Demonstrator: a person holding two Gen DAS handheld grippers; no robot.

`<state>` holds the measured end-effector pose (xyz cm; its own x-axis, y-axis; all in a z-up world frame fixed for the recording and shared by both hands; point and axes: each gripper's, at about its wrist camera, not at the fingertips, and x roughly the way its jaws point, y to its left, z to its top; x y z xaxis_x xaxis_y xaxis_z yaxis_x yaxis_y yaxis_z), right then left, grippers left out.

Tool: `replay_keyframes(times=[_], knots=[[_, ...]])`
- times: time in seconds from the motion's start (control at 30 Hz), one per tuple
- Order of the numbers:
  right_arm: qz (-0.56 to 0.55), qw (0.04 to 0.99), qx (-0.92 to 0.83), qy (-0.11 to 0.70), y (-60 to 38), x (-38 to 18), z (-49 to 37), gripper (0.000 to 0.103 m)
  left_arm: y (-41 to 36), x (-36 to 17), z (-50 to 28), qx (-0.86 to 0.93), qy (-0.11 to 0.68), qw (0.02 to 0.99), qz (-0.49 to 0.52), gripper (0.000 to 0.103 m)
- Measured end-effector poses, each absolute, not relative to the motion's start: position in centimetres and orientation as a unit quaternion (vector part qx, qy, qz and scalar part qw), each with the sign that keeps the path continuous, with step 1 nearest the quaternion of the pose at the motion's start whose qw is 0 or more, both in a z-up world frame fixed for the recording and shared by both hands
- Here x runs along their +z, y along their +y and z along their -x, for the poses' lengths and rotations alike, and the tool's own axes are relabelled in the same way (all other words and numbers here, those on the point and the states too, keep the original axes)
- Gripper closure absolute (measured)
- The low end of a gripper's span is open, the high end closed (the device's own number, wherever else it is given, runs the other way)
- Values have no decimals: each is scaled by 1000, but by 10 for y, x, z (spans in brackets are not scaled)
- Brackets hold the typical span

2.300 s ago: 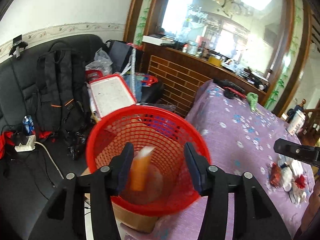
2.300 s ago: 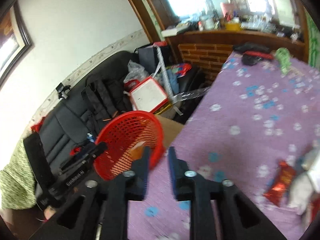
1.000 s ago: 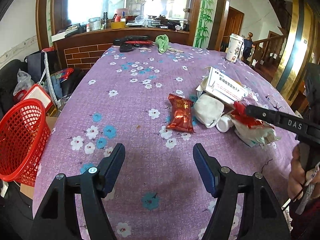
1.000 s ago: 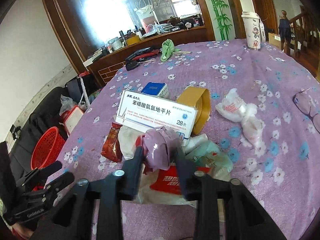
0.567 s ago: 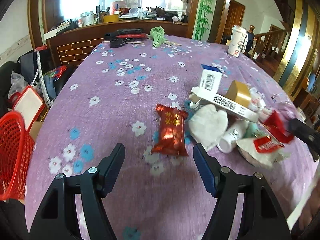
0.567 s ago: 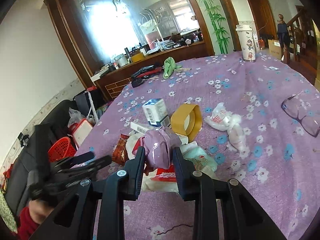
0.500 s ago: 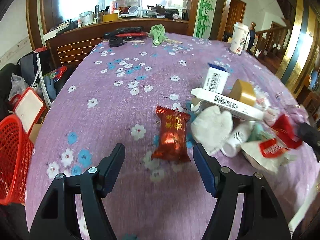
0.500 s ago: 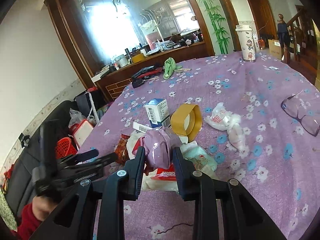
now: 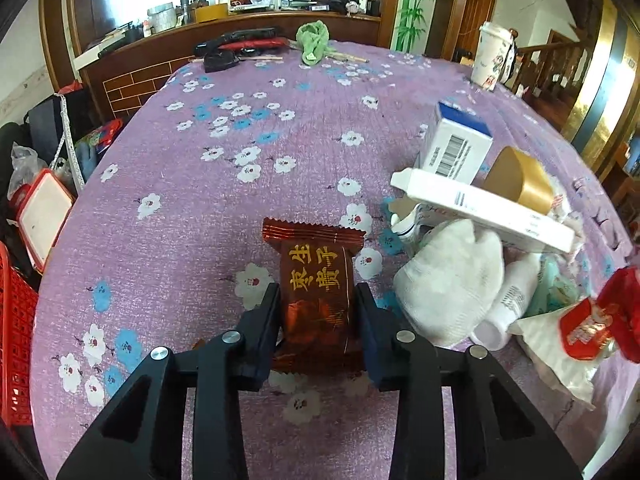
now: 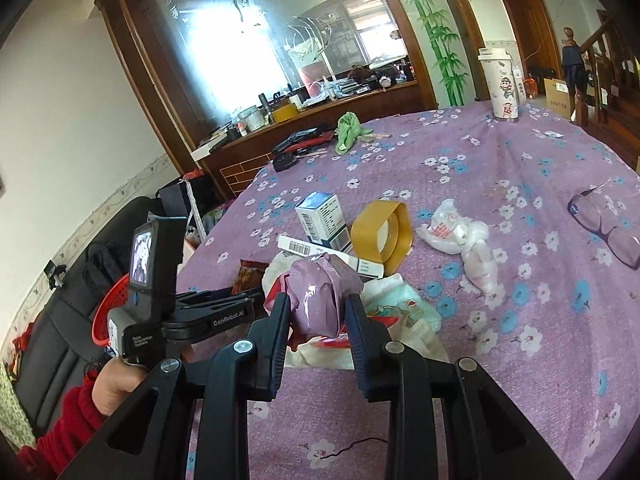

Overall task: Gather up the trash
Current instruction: 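Grasp the brown candy packet with the left tool while the right tool grasps a pink wrapper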

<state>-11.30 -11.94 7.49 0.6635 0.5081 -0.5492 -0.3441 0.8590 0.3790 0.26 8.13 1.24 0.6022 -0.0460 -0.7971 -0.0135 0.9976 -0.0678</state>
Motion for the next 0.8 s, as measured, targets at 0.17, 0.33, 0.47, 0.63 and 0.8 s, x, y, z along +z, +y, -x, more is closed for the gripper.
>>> replay_keyframes(times=[0.17,0.33,0.47,0.63,0.8], knots=[[-111,905,237,335,-112,74,114,73,87,23,24,-15,427,903,52,68],[-100,904,240,340,-101,70,116,73,85,41,62,-5,384,922,44,68],[-87,905,242,337,-92,70,122,73,81,51,84,1,358,933,33,68],[-80,907,243,335,-89,72,125,73,81,52,98,-3,352,936,31,68],[-76,906,245,336,-86,73,127,73,80,53,103,1,349,937,25,68]])
